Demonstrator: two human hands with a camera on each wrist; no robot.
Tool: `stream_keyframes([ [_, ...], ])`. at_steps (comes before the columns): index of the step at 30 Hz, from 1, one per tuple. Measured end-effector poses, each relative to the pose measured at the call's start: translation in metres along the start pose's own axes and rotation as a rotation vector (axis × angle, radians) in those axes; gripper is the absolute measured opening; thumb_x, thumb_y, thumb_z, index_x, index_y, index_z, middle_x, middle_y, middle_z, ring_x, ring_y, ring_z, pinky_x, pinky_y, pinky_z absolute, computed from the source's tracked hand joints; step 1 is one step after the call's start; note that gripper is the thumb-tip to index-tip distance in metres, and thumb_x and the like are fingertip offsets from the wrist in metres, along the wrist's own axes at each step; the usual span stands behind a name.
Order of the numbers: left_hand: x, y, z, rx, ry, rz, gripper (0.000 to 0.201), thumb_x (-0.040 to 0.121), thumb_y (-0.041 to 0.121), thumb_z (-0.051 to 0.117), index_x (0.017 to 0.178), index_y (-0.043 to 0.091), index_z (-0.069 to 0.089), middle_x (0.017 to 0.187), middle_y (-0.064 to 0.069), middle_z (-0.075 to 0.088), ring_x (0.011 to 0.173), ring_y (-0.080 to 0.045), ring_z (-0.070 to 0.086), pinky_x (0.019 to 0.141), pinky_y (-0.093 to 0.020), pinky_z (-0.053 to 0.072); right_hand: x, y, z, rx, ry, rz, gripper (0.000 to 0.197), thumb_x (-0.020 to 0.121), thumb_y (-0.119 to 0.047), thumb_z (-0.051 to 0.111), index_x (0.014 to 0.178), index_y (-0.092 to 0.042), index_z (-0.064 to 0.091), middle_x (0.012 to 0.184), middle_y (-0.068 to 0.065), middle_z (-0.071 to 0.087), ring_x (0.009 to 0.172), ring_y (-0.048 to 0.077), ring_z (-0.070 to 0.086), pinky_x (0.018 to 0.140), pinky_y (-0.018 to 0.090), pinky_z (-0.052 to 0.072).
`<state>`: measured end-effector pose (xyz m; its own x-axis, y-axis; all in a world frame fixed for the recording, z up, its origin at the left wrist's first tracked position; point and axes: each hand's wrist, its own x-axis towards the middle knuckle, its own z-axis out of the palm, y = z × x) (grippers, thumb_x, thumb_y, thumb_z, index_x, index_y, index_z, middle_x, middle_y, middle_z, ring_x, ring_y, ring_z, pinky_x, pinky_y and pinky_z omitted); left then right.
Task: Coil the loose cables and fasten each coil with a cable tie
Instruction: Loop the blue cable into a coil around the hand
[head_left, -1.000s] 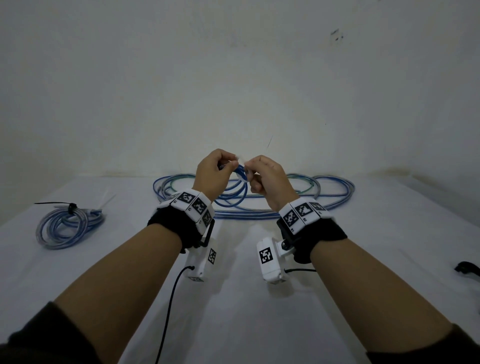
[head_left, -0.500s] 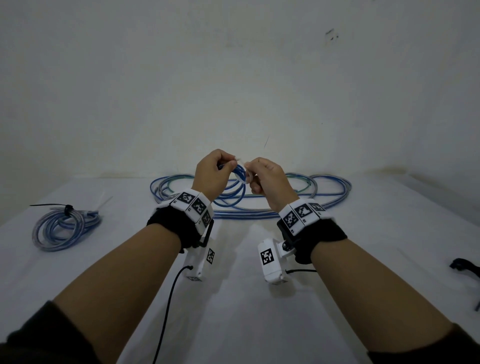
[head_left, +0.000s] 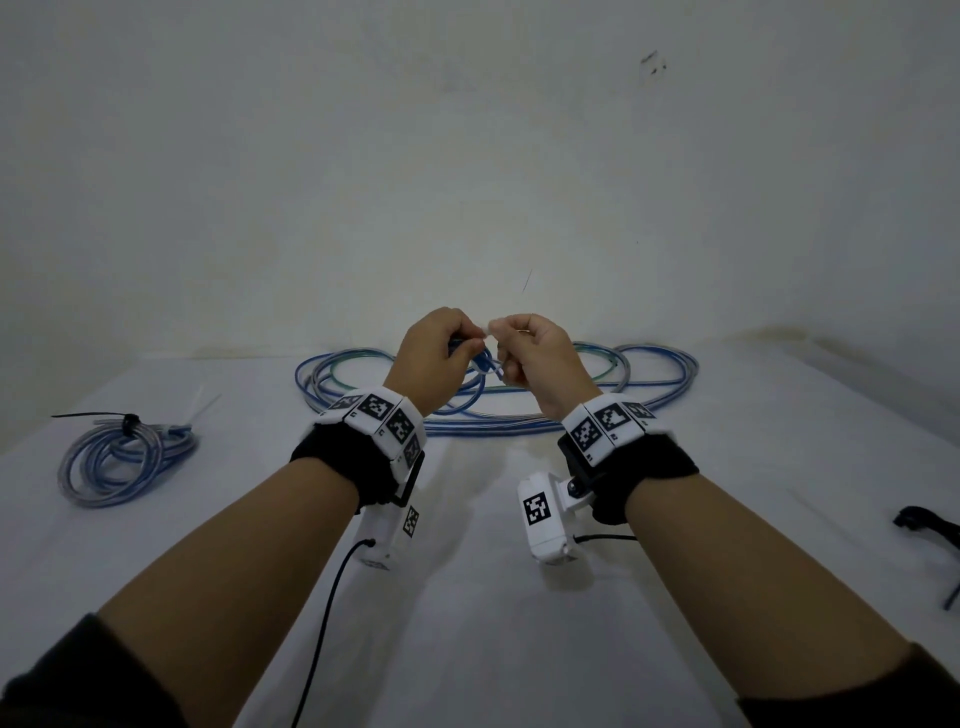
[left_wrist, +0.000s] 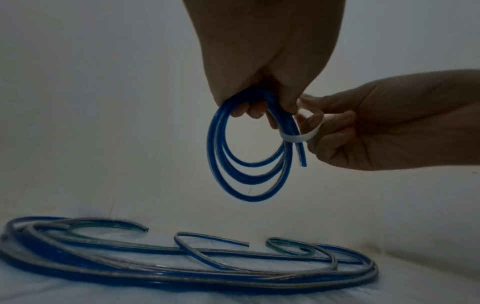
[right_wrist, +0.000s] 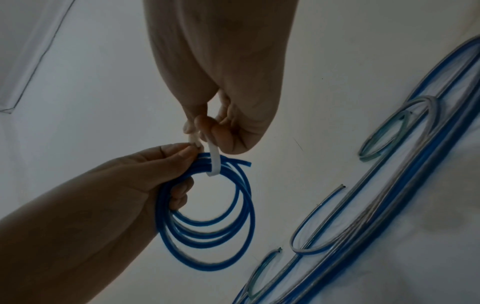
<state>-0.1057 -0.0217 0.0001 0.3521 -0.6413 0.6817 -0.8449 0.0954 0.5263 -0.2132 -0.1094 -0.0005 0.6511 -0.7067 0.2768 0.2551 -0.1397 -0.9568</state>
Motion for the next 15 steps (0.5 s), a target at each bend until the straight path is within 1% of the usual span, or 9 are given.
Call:
stream_keyframes([
  [2,0.000,-0.001,-0.001,0.025,-0.006,0.000,0.005,0.087,0.004,0.058,0.086,0.002,0.063,0.081,-0.001,0.054,0.069,0.001,0.047,0.065,0.000,0.034,-0.001,0.001,-0.002,-0.020,-0.037,0.005,0.011,0.092,-0.015,0.057,0.096,-0.006,0.060,0.061,0.003,0.047,0.040,0.007,0.039,0.044,0.020,0.035],
  [3,0.000,-0.001,0.000,0.032,-0.005,-0.008,0.005,0.087,0.004,0.058,0.087,0.001,0.063,0.081,-0.001,0.054,0.069,-0.003,0.047,0.065,0.000,0.034,-0.002,0.001,-0.002,-0.034,-0.048,0.001,0.010,0.092,-0.015,0.057,0.096,-0.007,0.062,0.062,0.003,0.047,0.040,0.007,0.038,0.043,0.020,0.034],
  [5,0.001,-0.001,0.000,0.041,-0.009,-0.018,0.006,0.087,0.004,0.058,0.086,0.001,0.063,0.081,-0.001,0.055,0.071,-0.010,0.049,0.064,-0.001,0.035,-0.002,-0.001,-0.002,-0.024,-0.043,-0.004,0.007,0.091,-0.013,0.058,0.089,-0.008,0.062,0.064,0.002,0.049,0.040,0.008,0.036,0.042,0.020,0.032],
  [6,0.001,0.000,0.001,0.044,-0.017,-0.014,0.006,0.087,0.005,0.058,0.085,0.002,0.063,0.081,-0.001,0.055,0.071,-0.010,0.049,0.064,-0.001,0.035,0.000,-0.002,-0.002,-0.006,-0.033,-0.001,0.007,0.091,-0.012,0.058,0.085,-0.008,0.061,0.066,0.002,0.051,0.040,0.008,0.035,0.042,0.019,0.031],
  [8,0.000,0.001,0.001,0.038,-0.032,0.001,0.006,0.087,0.004,0.058,0.084,0.004,0.063,0.080,-0.002,0.056,0.068,-0.004,0.049,0.063,-0.001,0.035,0.003,-0.002,-0.004,0.006,-0.016,0.020,0.011,0.090,-0.010,0.058,0.080,-0.008,0.059,0.068,0.003,0.053,0.039,0.007,0.035,0.041,0.018,0.028],
  [10,-0.001,0.003,0.001,0.026,-0.056,0.019,0.006,0.087,0.005,0.058,0.084,0.005,0.062,0.080,-0.001,0.057,0.069,0.001,0.049,0.063,-0.001,0.035,0.006,-0.003,-0.004,-0.015,0.013,0.070,0.013,0.090,-0.010,0.057,0.077,-0.008,0.058,0.068,0.004,0.051,0.039,0.006,0.034,0.038,0.016,0.026],
  [14,-0.006,0.009,0.001,0.009,-0.205,0.055,0.007,0.089,0.005,0.056,0.086,0.007,0.062,0.075,0.013,0.051,0.068,0.007,0.048,0.063,-0.002,0.034,0.015,-0.010,-0.013,-0.020,0.191,0.181,0.020,0.092,-0.009,0.051,0.072,-0.011,0.052,0.066,0.002,0.043,0.047,0.010,0.032,0.036,0.015,0.023],
  [15,-0.007,0.010,0.001,-0.004,-0.231,0.056,0.007,0.089,0.006,0.055,0.086,0.007,0.062,0.074,0.014,0.050,0.067,0.009,0.048,0.062,-0.003,0.034,0.017,-0.011,-0.016,-0.017,0.234,0.199,0.021,0.092,-0.008,0.050,0.071,-0.012,0.050,0.065,0.002,0.040,0.048,0.011,0.030,0.036,0.016,0.021],
])
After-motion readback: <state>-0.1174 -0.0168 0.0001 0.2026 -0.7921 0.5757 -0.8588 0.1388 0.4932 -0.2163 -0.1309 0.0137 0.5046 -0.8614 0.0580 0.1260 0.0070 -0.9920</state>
